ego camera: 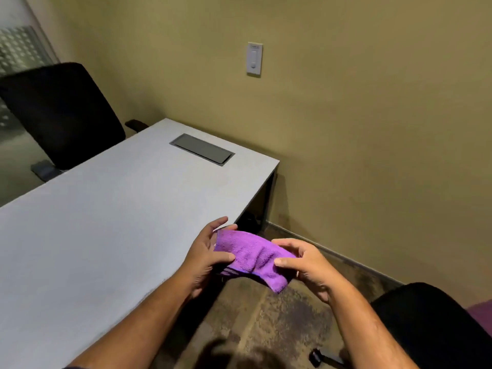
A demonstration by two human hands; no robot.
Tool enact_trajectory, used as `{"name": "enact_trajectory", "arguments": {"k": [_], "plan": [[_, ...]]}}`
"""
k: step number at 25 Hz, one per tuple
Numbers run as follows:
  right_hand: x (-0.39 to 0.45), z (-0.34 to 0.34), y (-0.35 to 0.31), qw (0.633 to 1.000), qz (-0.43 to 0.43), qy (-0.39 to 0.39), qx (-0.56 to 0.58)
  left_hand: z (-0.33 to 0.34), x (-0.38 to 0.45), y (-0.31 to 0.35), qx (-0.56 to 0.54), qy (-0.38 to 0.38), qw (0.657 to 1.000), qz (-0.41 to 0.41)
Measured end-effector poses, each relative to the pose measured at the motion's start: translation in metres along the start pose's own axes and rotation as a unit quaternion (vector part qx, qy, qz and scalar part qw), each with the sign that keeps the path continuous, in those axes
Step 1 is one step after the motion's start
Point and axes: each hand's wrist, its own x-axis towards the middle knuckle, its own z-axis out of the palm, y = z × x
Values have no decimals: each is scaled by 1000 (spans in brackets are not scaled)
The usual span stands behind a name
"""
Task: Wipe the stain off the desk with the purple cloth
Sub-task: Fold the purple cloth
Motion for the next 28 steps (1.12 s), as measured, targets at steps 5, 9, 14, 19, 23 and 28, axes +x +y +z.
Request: {"name": "enact_trajectory", "arguments": {"k": [5,9,14,19,23,28], "plan": [[101,-30,-52,978,0,-161,-133,15,60,13,-68,68,995,-17],[182,-14,-78,962,-10,-209,-178,-4,111,14,-108,90,970,-196],[281,-6,-107,964,-7,-195,-180,-64,204,35,34,39,985,-166],[346,10,-121,934,102,-302,-159,-114,300,87,65,-11,989,-135],[392,29,-128,973,114,-188,-70,-113,351,84,-15,122,986,-111],[464,27,-139,963,151,-219,-49,-91,368,28,-49,169,974,-144]]}}
